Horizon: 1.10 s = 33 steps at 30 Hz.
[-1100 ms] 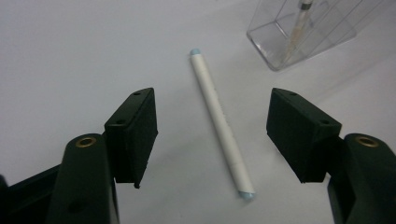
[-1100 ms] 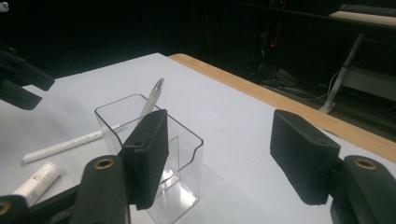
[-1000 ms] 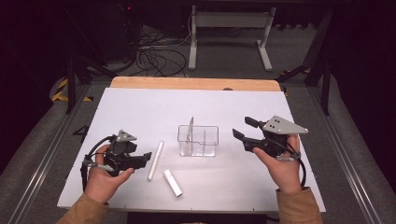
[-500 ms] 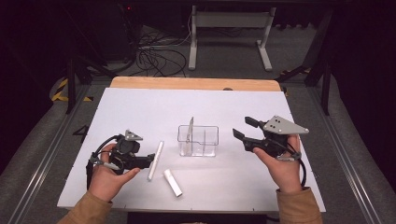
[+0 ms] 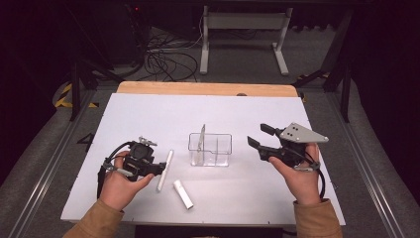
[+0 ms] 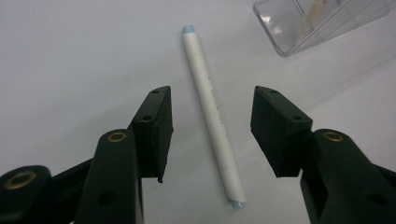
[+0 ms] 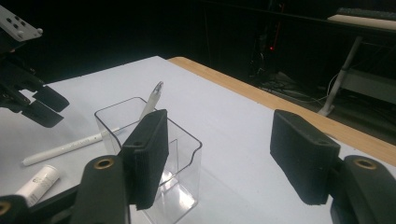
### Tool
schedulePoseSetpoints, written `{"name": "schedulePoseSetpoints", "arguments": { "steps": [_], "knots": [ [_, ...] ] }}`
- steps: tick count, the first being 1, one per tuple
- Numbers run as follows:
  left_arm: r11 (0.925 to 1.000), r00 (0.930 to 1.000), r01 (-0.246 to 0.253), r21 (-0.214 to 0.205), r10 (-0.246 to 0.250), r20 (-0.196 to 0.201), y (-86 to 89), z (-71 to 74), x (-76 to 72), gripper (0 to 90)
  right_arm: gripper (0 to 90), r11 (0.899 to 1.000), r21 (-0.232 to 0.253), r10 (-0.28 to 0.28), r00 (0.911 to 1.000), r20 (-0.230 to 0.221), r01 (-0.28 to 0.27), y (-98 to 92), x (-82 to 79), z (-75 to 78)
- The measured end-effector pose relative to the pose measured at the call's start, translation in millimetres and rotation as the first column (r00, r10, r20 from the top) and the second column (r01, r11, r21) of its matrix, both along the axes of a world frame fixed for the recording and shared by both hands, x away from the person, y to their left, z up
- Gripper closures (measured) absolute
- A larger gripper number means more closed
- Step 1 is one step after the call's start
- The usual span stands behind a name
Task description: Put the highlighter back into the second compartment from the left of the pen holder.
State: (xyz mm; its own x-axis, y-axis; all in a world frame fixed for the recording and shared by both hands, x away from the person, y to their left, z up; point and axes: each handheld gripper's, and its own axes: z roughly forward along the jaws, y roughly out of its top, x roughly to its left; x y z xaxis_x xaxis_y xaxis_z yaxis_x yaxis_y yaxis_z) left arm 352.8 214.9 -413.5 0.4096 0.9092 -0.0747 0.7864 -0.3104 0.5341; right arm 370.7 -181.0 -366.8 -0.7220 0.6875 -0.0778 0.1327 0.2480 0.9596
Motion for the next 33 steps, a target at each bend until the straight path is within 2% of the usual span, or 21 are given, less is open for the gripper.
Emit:
{"name": "schedulePoseSetpoints", "arguments": {
  "steps": [4, 13, 27, 33],
  "knots": [
    [0.9998, 0.9992, 0.005, 0.018, -0.004, -0.039, -5.4, -4.7, 5.5, 47.1, 37.5, 1.000, -0.001, -0.001, 1.0000, -0.001, 0.001, 0.1, 0.1, -0.1],
    [0.9994, 0.9974, -0.008, 0.033, 0.010, -0.071, -11.5, -13.0, 20.7, 47.0, 37.5, 1.000, -0.004, 0.002, 1.0000, 0.001, -0.002, 1.0, 0.1, -0.4],
    [0.9982, 0.9928, -0.031, 0.051, 0.037, -0.114, -19.2, -22.8, 38.8, 49.5, 37.5, 1.000, -0.006, 0.003, 1.0000, 0.003, -0.003, 1.0, 0.6, -0.6],
    [0.9978, 0.9925, -0.046, 0.049, 0.051, -0.111, -20.0, -24.5, 40.8, 52.3, 37.5, 1.000, -0.005, 0.005, 1.0000, 0.001, -0.004, 1.4, 0.6, -0.8]
  ]
}}
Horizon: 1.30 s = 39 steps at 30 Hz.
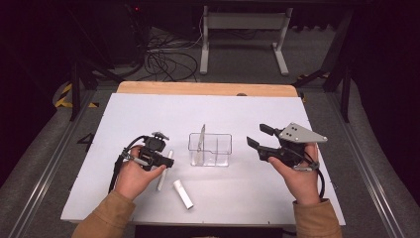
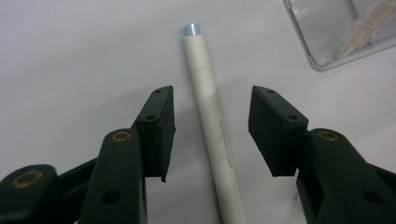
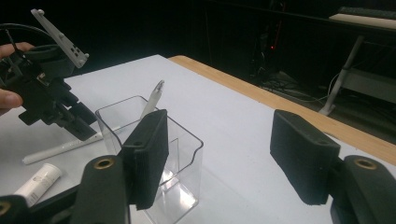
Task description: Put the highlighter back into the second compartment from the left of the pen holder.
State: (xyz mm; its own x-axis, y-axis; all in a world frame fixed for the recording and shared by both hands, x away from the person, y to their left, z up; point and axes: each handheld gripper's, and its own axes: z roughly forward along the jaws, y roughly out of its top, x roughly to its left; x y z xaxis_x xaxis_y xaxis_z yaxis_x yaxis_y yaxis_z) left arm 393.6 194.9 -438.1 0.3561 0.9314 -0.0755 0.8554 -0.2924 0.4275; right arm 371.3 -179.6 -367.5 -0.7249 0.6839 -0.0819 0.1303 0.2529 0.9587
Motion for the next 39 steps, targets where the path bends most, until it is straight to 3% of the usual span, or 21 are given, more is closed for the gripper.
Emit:
{"name": "schedulePoseSetpoints", "arguments": {
  "steps": [7, 12, 17, 27, 39],
  "knots": [
    [0.9998, 0.9998, -0.020, 0.004, 0.020, 0.008, -3.2, -2.6, 1.1, 61.2, 37.5, 1.000, 0.000, 0.001, 1.0000, 0.001, -0.001, -0.1, -0.1, 0.0],
    [0.9996, 0.9995, -0.029, -0.007, 0.029, -0.011, -4.5, -4.7, 3.6, 66.3, 37.5, 1.000, 0.000, 0.002, 1.0000, 0.000, -0.002, 0.1, -0.2, 0.0],
    [0.9993, 0.9991, -0.037, 0.008, 0.037, -0.023, -6.0, -8.5, 6.7, 70.2, 37.5, 1.000, -0.002, 0.002, 1.0000, 0.000, -0.002, 0.6, 0.0, -0.2],
    [0.9975, 0.9967, -0.071, 0.003, 0.071, -0.039, -7.0, -13.8, 9.4, 75.2, 37.5, 1.000, 0.003, 0.000, 1.0000, -0.001, 0.000, -0.7, -0.5, 0.4],
    [0.9955, 0.9952, -0.095, -0.004, 0.095, -0.023, -6.8, -14.4, 7.1, 78.2, 37.4, 1.000, 0.002, 0.002, 1.0000, 0.000, -0.002, -0.5, -0.6, 0.4]
  ]
}}
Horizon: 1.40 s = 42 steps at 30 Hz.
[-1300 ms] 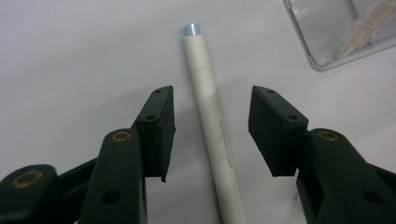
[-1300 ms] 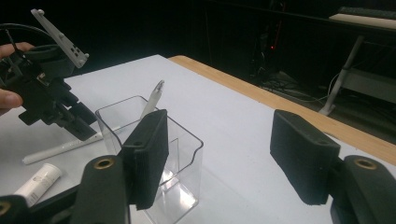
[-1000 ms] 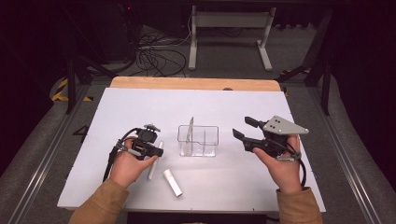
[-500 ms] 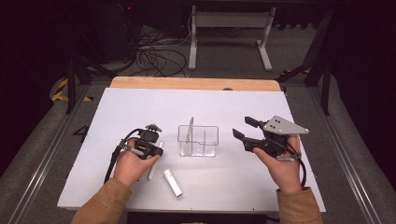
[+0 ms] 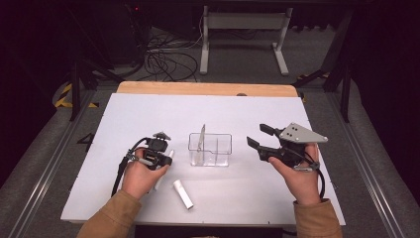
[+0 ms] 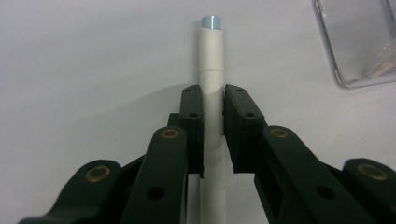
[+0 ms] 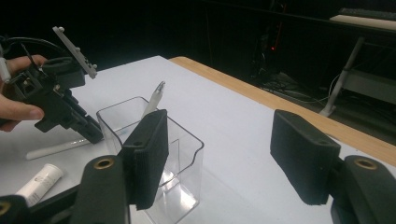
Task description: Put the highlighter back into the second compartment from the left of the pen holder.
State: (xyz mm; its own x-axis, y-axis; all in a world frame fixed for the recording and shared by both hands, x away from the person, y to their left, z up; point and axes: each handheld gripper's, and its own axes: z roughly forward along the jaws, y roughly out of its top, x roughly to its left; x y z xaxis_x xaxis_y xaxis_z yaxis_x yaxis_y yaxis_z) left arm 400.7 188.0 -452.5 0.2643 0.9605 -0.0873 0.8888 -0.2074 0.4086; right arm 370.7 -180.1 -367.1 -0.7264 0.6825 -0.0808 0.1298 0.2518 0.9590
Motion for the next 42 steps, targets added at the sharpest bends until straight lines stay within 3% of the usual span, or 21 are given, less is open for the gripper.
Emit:
{"name": "schedulePoseSetpoints", "arguments": {
  "steps": [7, 18, 24, 34, 42],
  "knots": [
    [0.9998, 0.9996, 0.008, -0.019, -0.007, 0.027, 3.1, 7.0, -4.0, 78.2, 37.4, 1.000, 0.002, -0.001, 1.0000, 0.002, 0.001, -0.5, 0.0, 0.3],
    [0.9979, 0.9936, 0.031, -0.058, -0.025, 0.110, 7.9, 24.3, -14.2, 78.3, 37.4, 1.000, 0.001, -0.003, 1.0000, 0.004, 0.003, -1.0, -0.3, 0.8],
    [0.9953, 0.9857, 0.056, -0.079, -0.043, 0.163, 9.5, 34.2, -20.5, 78.3, 37.4, 1.000, 0.003, -0.003, 1.0000, 0.005, 0.003, -1.2, -0.4, 0.9],
    [0.9869, 0.9615, 0.090, -0.134, -0.051, 0.270, 18.0, 46.0, -26.6, 78.3, 37.4, 1.000, 0.002, -0.003, 1.0000, 0.009, 0.003, -1.2, -0.3, 1.1],
    [0.9848, 0.9538, 0.101, -0.141, -0.056, 0.295, 19.5, 49.5, -29.1, 78.2, 37.4, 1.000, 0.000, -0.003, 1.0000, 0.005, 0.003, -1.1, -0.4, 0.9]
  ]
}}
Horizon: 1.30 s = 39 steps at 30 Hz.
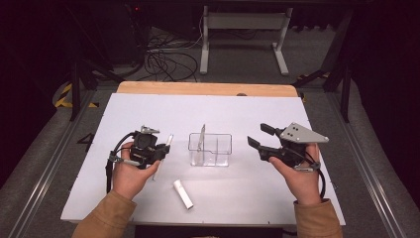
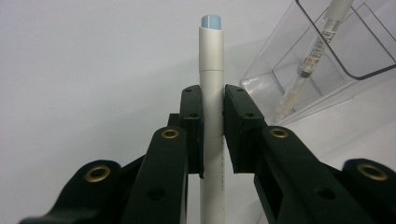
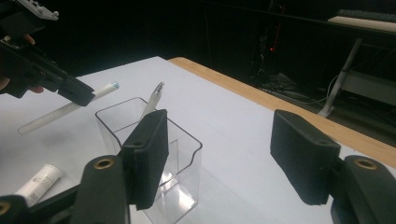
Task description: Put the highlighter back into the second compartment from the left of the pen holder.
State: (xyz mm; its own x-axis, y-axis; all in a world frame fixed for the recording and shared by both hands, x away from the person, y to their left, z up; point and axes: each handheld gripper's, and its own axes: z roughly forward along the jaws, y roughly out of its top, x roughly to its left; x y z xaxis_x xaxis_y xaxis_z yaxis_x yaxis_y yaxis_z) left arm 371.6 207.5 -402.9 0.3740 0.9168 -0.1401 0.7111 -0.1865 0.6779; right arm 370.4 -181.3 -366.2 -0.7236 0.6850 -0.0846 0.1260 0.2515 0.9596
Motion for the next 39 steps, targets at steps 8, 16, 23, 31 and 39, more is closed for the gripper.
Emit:
{"name": "schedulePoseSetpoints", "arguments": {
  "steps": [8, 16, 23, 31, 39],
  "knots": [
    [0.9991, 0.9982, 0.041, -0.011, -0.040, 0.045, -0.7, 8.4, -5.2, 78.2, 37.4, 1.000, -0.003, -0.004, 1.0000, -0.004, 0.004, -0.4, 0.7, -0.4],
    [0.9955, 0.9916, 0.083, -0.046, -0.077, 0.104, -0.1, 16.6, -10.2, 78.2, 37.4, 1.000, 0.000, -0.002, 1.0000, -0.003, 0.002, -1.0, 0.9, -0.4],
    [0.9883, 0.9789, 0.118, -0.097, -0.099, 0.179, 1.4, 26.2, -15.5, 78.2, 37.4, 1.000, 0.001, -0.002, 1.0000, -0.004, 0.002, -1.5, 1.4, -0.5],
    [0.9778, 0.9681, 0.156, -0.140, -0.123, 0.218, 3.7, 28.2, -16.6, 78.2, 37.3, 1.000, 0.003, -0.006, 1.0000, -0.004, 0.006, -3.1, 1.0, 0.1],
    [0.9640, 0.9465, 0.207, -0.167, -0.154, 0.284, 1.5, 30.7, -18.4, 78.2, 37.1, 1.000, -0.001, -0.005, 1.0000, -0.005, 0.005, -2.5, 1.6, -0.4]
  ]
}}
